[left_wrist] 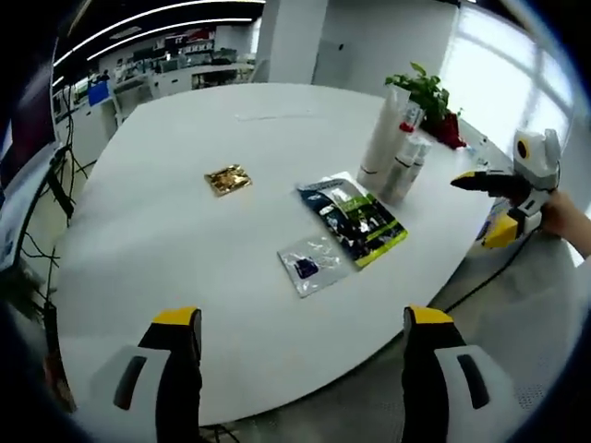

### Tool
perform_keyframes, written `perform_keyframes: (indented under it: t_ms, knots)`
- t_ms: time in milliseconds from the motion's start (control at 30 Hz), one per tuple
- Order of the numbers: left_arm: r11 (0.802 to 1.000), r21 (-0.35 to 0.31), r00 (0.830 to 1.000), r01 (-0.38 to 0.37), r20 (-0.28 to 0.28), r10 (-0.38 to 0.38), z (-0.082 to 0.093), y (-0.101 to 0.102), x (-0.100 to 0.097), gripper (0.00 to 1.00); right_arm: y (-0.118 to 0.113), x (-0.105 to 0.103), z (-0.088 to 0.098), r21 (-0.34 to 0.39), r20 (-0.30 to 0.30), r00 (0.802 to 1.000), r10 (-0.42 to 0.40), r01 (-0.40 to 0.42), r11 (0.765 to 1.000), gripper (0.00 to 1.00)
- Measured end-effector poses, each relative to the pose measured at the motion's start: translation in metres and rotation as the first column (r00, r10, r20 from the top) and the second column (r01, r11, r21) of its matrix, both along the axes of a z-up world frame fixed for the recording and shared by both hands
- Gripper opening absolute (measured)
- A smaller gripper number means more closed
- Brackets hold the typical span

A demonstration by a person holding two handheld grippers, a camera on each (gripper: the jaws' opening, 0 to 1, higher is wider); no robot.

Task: Arrange the skincare products in the storage area until every visible bottle or jar stands upright without overlapping.

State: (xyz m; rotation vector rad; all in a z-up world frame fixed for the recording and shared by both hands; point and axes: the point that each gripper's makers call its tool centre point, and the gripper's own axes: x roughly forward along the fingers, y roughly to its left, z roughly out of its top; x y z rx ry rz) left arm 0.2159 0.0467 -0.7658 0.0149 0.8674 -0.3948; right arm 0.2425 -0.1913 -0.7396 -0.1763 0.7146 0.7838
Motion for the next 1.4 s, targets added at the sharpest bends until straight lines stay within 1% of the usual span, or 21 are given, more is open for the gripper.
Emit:
perform_keyframes:
  t_ms: [67,167,200,300,333,500,600,633,700,800,833,933,1067,1200,1267,1333,1400]
  knots:
    - [1.0,-0.004,1.0,-0.011,0.012,0.011,0.002,0.002,0.004,0.85,0.001,0.001,0.001,0.005,0.004,1.0,0.004,-0.004,1.0,0.99]
    - [1.0,0.013,1.0,-0.013,0.019,0.012,0.001,0.003,0.004,0.85,0.004,-0.001,0.002,0.029,-0.002,1.0,0.011,-0.011,1.0,0.99]
    - [1.0,0.018,1.0,-0.013,0.013,0.013,0.0,0.005,0.003,0.85,0.004,-0.001,0.003,0.04,-0.004,1.0,0.009,-0.009,0.999,0.99]
    - [1.0,0.02,1.0,-0.019,0.002,0.019,-0.003,0.008,0.003,0.85,0.004,-0.001,0.003,0.034,-0.003,1.0,0.006,-0.006,0.999,0.99]
    - [0.999,0.032,1.0,-0.024,-0.006,0.024,-0.005,0.011,0.003,0.85,0.004,-0.001,0.002,0.035,-0.007,1.0,0.006,-0.005,0.999,0.99]
    - [0.999,0.039,1.0,-0.023,-0.014,0.024,-0.006,0.009,0.003,0.84,0.006,-0.001,0.002,0.057,-0.023,1.0,0.01,-0.008,0.998,0.99]
    - [0.997,0.07,0.999,-0.04,-0.031,0.042,-0.011,0.014,0.007,0.84,0.007,0.0,0.004,0.062,-0.014,1.0,0.006,-0.005,0.998,0.99]
    - [0.997,0.068,0.998,-0.042,-0.035,0.044,-0.014,0.015,0.011,0.84,0.007,0.0,0.004,0.062,-0.011,1.0,0.004,-0.003,0.998,0.99]
    - [0.997,0.057,0.998,-0.044,-0.039,0.047,-0.015,0.015,0.017,0.82,0.006,0.001,0.003,0.061,-0.01,1.0,0.001,0.0,0.998,0.99]
    - [0.997,0.057,0.998,-0.044,-0.049,0.047,-0.015,0.012,0.02,0.81,0.006,0.001,0.001,0.067,-0.029,1.0,-0.006,0.008,0.998,0.99]
    - [0.997,0.058,0.998,-0.042,-0.051,0.045,-0.015,0.01,0.026,0.81,0.006,0.001,0.001,0.068,-0.031,0.999,-0.005,0.007,0.998,0.99]
    - [0.998,0.06,0.998,-0.031,-0.051,0.034,-0.014,0.008,0.032,0.8,0.008,0.0,-0.001,0.061,-0.037,0.999,0.006,-0.003,0.998,0.97]
    - [0.997,0.058,0.998,-0.043,-0.05,0.046,-0.016,0.013,0.057,0.79,0.007,-0.001,-0.004,0.045,-0.042,0.999,0.012,-0.01,0.999,0.97]
    - [0.996,0.039,0.996,-0.075,-0.042,0.076,-0.015,0.006,0.081,0.78,0.006,0.0,-0.002,0.053,-0.045,0.999,-0.003,0.005,0.999,0.97]
    - [0.996,0.037,0.996,-0.084,-0.037,0.085,-0.017,0.006,0.093,0.77,0.006,0.001,-0.003,0.056,-0.05,0.999,-0.01,0.013,0.998,0.97]
    - [0.995,0.036,0.994,-0.098,-0.044,0.1,-0.022,0.007,0.106,0.76,0.004,0.002,-0.001,0.061,-0.042,0.999,-0.018,0.021,0.998,0.97]
    - [0.994,0.036,0.993,-0.106,-0.046,0.108,-0.025,0.007,0.113,0.76,0.003,0.003,0.0,0.06,-0.037,0.999,-0.023,0.025,0.998,0.97]
